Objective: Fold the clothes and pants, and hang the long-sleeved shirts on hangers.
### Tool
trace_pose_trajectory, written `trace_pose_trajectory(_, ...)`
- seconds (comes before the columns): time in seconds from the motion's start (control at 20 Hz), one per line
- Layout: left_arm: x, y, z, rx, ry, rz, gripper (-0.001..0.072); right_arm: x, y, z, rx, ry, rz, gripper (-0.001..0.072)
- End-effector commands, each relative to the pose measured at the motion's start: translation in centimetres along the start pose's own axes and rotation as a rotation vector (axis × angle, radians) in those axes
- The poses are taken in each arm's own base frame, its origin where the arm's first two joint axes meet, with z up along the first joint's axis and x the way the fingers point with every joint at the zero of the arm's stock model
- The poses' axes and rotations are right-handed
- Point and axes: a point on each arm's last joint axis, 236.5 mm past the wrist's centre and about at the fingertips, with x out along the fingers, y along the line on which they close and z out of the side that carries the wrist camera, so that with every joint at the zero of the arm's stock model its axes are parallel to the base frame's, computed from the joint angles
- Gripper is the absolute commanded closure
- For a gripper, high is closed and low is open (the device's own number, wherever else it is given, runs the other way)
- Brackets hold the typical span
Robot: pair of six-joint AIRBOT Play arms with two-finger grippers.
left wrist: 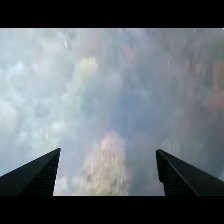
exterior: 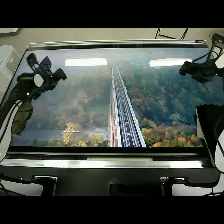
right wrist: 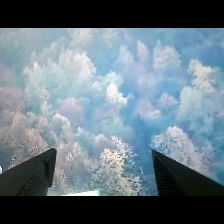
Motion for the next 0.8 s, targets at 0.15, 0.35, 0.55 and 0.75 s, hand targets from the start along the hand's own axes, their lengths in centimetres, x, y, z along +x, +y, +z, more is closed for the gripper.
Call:
trace_pose_trajectory(0.15, 0.8, 13.6, 5.2, -0.644, 0.05, 0.121, -0.0006, 0.0, -0.1, -1.8, -0.001, 0.074, -0.005, 0.0043)
trace_pose_trajectory(0.35, 1.7, 17.2, 5.3, -0.698, 0.03, 0.157, -0.0006, 0.0, 0.0, -2.0, 0.001, 0.084, -0.003, 0.0043)
trace_pose_trajectory(0.55, 4.6, 17.7, 6.7, -0.752, -0.057, 0.092, -0.0006, -0.1, 0.5, -3.1, 0.015, 0.132, 0.021, 0.0042)
trace_pose_trajectory(0.75, 7.3, 17.9, 5.6, -0.754, -0.062, 0.072, 0.0, -0.6, 1.4, -5.3, 0.033, 0.227, 0.054, 0.0041)
